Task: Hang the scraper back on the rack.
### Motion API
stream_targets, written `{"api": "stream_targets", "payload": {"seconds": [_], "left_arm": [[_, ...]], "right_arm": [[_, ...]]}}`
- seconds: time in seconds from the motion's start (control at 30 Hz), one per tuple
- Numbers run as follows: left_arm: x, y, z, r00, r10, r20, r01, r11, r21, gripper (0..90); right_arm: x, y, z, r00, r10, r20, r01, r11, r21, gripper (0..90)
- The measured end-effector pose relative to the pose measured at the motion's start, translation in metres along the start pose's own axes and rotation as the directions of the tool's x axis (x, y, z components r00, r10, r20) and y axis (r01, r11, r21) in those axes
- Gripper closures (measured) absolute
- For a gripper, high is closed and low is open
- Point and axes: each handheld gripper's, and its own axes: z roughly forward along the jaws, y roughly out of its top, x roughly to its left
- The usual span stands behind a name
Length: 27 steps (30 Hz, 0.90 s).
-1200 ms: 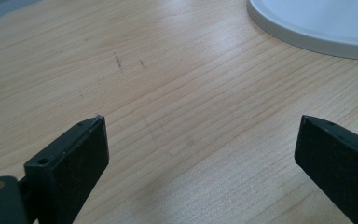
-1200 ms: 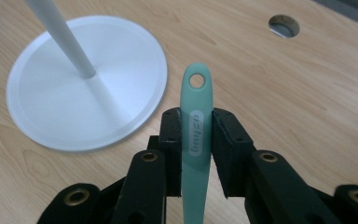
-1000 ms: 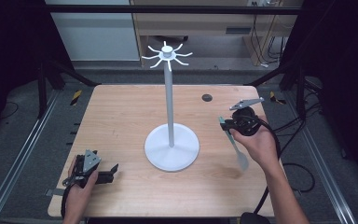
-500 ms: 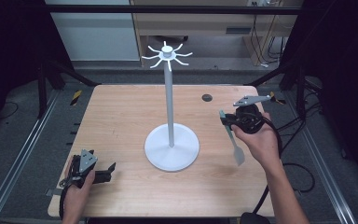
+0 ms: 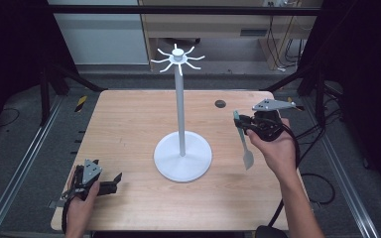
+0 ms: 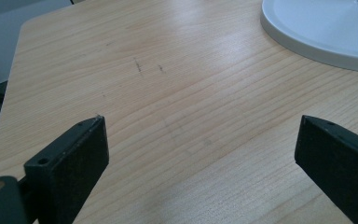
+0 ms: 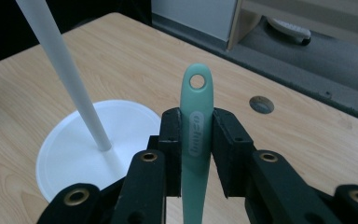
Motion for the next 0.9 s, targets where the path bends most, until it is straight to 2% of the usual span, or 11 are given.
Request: {"api": "stream_targets", "payload": {"seconds": [0.47,0.73,0.9], "left_arm": [[0.001,-0.001,-0.001,0.9999,-0.005,-0.009,0.005,1.0,0.0,2.5],[0.0,0.0,-0.001,0.9999,0.004,-0.012,-0.004,1.0,0.001,2.5],[0.002,-0.001,-0.002,0.9999,-0.008,-0.014,0.008,0.9999,-0.006,2.5]], "right_arm": [[0.01,0.017,-0.007,0.9996,-0.017,-0.023,0.015,0.997,-0.071,74.2],[0.019,0.023,-0.005,0.9983,-0.019,-0.056,0.014,0.996,-0.093,74.2],[0.024,0.028,-0.004,0.9975,-0.019,-0.069,0.012,0.994,-0.108,74.2]]}}
